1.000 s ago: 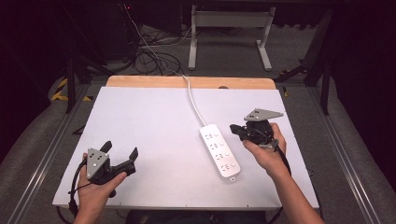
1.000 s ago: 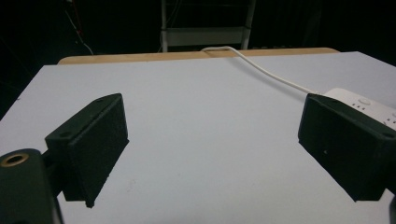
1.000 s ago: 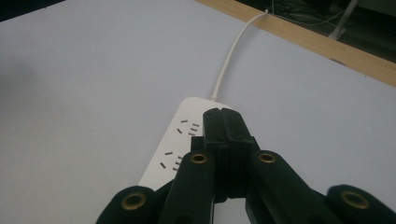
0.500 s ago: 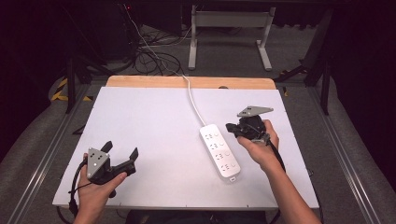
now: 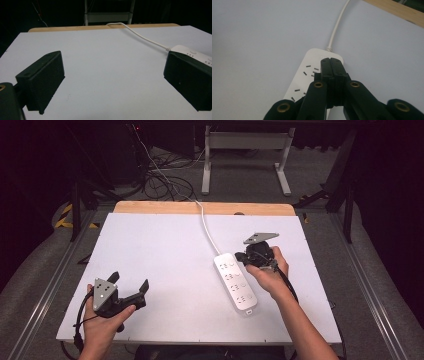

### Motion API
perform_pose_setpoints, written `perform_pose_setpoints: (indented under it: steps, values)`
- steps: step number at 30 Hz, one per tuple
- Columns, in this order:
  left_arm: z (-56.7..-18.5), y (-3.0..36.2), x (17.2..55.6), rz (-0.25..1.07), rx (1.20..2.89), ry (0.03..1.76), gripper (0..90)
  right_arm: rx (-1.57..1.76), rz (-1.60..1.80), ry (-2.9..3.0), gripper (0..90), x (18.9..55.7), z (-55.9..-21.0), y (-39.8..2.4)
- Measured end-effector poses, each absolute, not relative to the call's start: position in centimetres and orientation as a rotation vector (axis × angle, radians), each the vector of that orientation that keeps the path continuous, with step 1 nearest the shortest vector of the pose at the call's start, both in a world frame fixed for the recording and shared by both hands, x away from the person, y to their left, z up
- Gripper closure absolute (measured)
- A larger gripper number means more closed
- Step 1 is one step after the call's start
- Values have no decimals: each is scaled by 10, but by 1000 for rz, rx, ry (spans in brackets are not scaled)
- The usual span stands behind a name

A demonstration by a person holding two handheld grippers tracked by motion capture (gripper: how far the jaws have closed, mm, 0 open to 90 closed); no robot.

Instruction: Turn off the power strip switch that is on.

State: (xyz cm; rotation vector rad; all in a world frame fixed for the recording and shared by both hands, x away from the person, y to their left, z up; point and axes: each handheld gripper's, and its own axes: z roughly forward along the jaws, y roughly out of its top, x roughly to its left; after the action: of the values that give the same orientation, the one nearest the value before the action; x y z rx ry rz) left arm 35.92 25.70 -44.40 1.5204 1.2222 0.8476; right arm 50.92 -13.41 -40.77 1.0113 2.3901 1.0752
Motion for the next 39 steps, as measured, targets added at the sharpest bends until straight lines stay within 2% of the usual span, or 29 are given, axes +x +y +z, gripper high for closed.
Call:
perform_pose_setpoints:
  steps: [24, 39]
  values:
    - [-444, 259, 356, 866, 1512, 1222, 37, 1008, 966, 2448, 900, 529, -446, -118]
    - [-445, 260, 355, 868, 1511, 1229, 35, 1017, 993, 2444, 900, 533, -451, -117]
